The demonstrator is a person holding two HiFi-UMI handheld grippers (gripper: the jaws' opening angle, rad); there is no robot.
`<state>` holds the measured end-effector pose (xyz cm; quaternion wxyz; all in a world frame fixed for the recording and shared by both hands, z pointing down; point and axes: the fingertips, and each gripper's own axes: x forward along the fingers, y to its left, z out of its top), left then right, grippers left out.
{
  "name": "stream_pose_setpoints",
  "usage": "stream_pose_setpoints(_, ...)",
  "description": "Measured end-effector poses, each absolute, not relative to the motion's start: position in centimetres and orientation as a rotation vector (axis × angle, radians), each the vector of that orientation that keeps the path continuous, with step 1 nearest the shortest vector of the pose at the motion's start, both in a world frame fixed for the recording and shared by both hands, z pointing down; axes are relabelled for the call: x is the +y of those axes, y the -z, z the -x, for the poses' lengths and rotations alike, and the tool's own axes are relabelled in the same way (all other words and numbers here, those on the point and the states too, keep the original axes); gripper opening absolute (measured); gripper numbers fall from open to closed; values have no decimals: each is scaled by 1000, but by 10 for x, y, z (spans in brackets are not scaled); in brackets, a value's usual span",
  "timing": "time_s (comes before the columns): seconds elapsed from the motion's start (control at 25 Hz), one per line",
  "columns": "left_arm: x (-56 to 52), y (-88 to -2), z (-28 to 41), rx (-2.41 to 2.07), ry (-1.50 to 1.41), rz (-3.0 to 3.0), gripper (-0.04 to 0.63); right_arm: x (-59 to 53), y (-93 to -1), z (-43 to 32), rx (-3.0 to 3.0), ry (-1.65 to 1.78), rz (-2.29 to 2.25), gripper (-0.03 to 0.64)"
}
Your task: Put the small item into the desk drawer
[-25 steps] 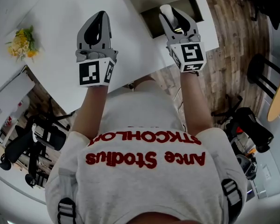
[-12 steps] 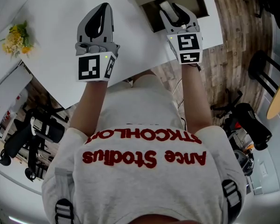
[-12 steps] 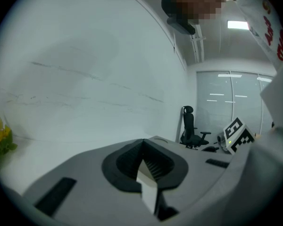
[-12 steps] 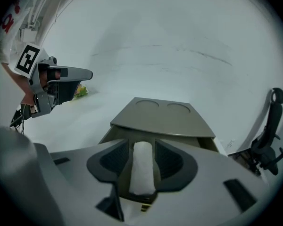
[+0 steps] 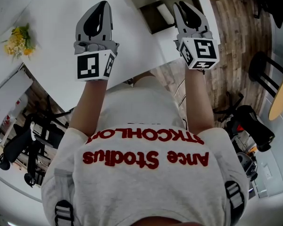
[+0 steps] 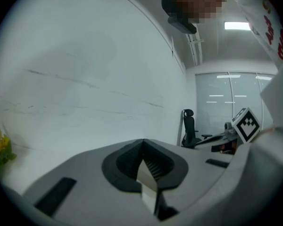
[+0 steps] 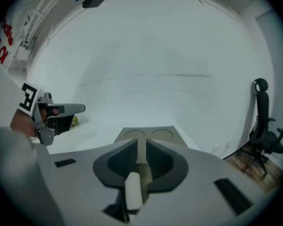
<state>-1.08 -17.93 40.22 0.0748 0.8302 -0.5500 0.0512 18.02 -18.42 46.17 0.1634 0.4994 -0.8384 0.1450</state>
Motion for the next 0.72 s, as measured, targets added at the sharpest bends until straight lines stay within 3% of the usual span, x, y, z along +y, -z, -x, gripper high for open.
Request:
stream_pose_setpoints(0.24,-181,-374,14,-1701,-97,-2514,8,-189,-404,-191,-2482,-332,-1527,21)
stream_pose_setpoints(0.72,-177,-307,15,-1777,44,-2604,8,-180,-333,-190,-2585,-193,-1596,14)
